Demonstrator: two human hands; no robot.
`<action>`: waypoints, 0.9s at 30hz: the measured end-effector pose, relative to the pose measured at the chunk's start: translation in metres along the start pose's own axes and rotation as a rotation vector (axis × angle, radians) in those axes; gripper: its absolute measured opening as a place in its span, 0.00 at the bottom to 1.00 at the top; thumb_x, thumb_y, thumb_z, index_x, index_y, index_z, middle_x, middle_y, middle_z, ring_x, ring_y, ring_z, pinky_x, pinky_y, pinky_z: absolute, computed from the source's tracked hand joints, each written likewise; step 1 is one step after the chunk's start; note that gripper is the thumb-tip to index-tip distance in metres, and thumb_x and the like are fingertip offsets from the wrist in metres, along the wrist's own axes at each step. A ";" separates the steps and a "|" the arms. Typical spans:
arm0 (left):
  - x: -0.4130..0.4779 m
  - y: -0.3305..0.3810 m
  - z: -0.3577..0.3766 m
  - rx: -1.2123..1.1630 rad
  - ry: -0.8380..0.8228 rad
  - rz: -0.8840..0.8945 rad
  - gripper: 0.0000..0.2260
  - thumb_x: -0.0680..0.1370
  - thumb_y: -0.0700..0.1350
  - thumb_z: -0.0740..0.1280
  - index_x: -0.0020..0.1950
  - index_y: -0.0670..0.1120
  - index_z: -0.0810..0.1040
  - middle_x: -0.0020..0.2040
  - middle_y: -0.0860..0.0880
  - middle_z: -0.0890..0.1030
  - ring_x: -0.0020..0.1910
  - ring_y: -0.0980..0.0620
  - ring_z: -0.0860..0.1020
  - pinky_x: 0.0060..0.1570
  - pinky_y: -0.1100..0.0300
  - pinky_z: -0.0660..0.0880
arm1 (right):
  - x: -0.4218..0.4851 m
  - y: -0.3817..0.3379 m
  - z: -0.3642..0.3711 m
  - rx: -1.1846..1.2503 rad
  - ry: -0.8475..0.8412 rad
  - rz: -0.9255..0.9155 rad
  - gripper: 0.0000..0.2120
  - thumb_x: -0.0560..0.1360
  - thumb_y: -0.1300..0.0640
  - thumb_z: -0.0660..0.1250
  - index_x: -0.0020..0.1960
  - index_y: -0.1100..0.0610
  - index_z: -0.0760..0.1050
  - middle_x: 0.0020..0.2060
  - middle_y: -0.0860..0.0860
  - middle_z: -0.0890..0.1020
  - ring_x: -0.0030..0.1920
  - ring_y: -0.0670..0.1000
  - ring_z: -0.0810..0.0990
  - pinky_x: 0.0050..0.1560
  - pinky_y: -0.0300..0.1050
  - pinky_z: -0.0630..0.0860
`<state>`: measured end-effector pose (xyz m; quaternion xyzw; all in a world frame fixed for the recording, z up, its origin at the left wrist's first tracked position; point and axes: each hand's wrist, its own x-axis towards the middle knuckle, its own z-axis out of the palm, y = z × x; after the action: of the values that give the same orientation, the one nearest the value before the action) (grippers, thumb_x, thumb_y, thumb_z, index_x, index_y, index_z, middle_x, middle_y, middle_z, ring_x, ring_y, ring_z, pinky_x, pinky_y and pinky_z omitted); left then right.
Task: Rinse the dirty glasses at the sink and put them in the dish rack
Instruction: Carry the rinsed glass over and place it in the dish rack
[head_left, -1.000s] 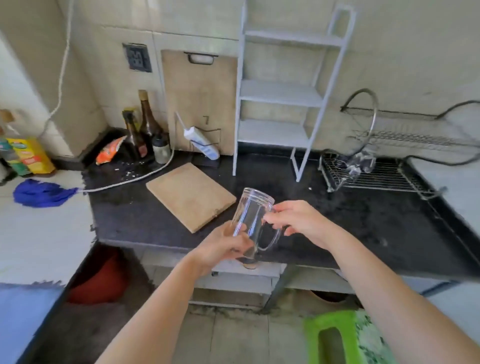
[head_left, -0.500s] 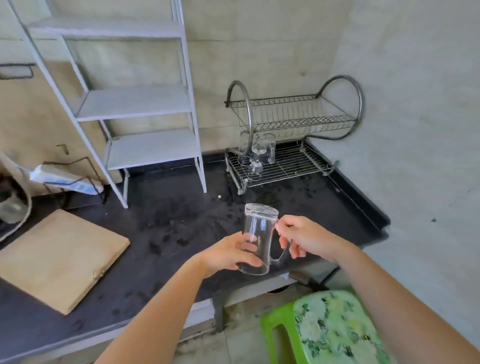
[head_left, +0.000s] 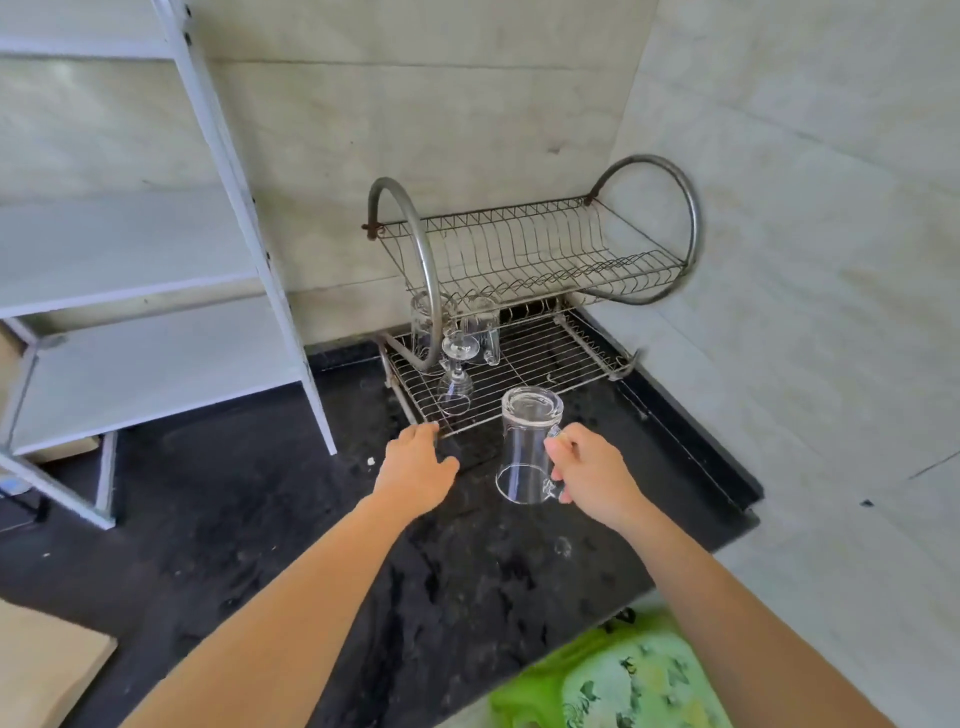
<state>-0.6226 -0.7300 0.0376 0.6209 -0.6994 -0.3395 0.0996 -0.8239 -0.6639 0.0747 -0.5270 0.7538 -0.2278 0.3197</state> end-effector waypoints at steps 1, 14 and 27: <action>0.010 -0.001 -0.002 0.028 -0.012 -0.001 0.25 0.80 0.48 0.61 0.76 0.45 0.62 0.74 0.44 0.65 0.70 0.41 0.66 0.66 0.50 0.68 | 0.012 -0.002 0.001 0.015 0.025 0.009 0.15 0.81 0.50 0.55 0.50 0.62 0.70 0.41 0.56 0.80 0.34 0.51 0.77 0.40 0.49 0.78; 0.104 -0.013 0.020 0.278 -0.152 -0.169 0.30 0.83 0.51 0.47 0.77 0.34 0.41 0.78 0.36 0.42 0.78 0.39 0.43 0.76 0.46 0.49 | 0.166 0.002 -0.002 0.114 0.262 0.016 0.14 0.81 0.48 0.55 0.47 0.58 0.69 0.38 0.55 0.80 0.40 0.60 0.80 0.46 0.58 0.78; 0.109 -0.006 0.034 0.331 -0.148 -0.267 0.28 0.83 0.43 0.48 0.77 0.38 0.37 0.79 0.42 0.38 0.78 0.44 0.38 0.76 0.45 0.48 | 0.281 0.005 0.009 0.382 0.266 0.073 0.10 0.82 0.59 0.53 0.44 0.54 0.68 0.27 0.46 0.76 0.30 0.44 0.69 0.25 0.33 0.66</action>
<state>-0.6596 -0.8203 -0.0222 0.6895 -0.6625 -0.2748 -0.1010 -0.8877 -0.9268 -0.0029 -0.3947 0.7510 -0.4220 0.3195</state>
